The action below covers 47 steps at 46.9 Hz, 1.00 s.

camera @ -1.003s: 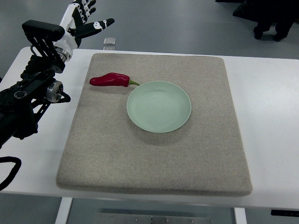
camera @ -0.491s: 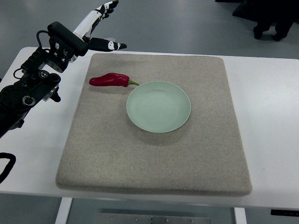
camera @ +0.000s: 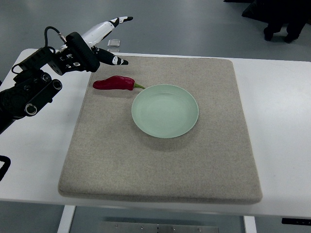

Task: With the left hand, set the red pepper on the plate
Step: 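Rotate the left hand palm-down and move it toward the red pepper, then lower the left hand over the red pepper's body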

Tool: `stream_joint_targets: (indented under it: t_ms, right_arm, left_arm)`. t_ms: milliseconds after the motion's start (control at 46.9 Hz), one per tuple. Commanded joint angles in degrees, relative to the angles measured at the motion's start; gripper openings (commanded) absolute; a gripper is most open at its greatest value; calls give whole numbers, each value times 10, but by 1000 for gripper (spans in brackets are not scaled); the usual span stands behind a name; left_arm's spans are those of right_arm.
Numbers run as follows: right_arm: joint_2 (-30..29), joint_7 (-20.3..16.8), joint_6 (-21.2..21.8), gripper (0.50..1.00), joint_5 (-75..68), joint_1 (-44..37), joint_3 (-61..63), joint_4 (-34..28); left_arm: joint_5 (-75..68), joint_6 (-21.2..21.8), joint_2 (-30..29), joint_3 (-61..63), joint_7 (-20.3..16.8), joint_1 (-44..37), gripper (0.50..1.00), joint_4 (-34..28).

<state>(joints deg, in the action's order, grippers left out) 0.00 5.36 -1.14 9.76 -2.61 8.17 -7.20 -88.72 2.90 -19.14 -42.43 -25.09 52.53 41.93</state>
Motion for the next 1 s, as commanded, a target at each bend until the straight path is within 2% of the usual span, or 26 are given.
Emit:
stream_joint_targets:
  t_ms: [0,320,555,704,982]
  right_arm:
    - [0,0,0,932,0,0,0,0]
    - [0,0,0,932,0,1,0,0]
    - [0,0,0,932,0,0,0,0]
    - [0,0,0,932,0,0,0,0]
    - [0,0,0,932,0,0,0,0]
  left_arm:
    - [-22,-2,0,9,7,2,986,3]
    - [-78,-11,-1,52,46,9,988,-4]
    - [-78,-15,-1,77,58,9,988,-8]
    - [-78,-30,-2,79,84,13,990,-9]
    - [-80,-34,-12,110,86,25,986,-9]
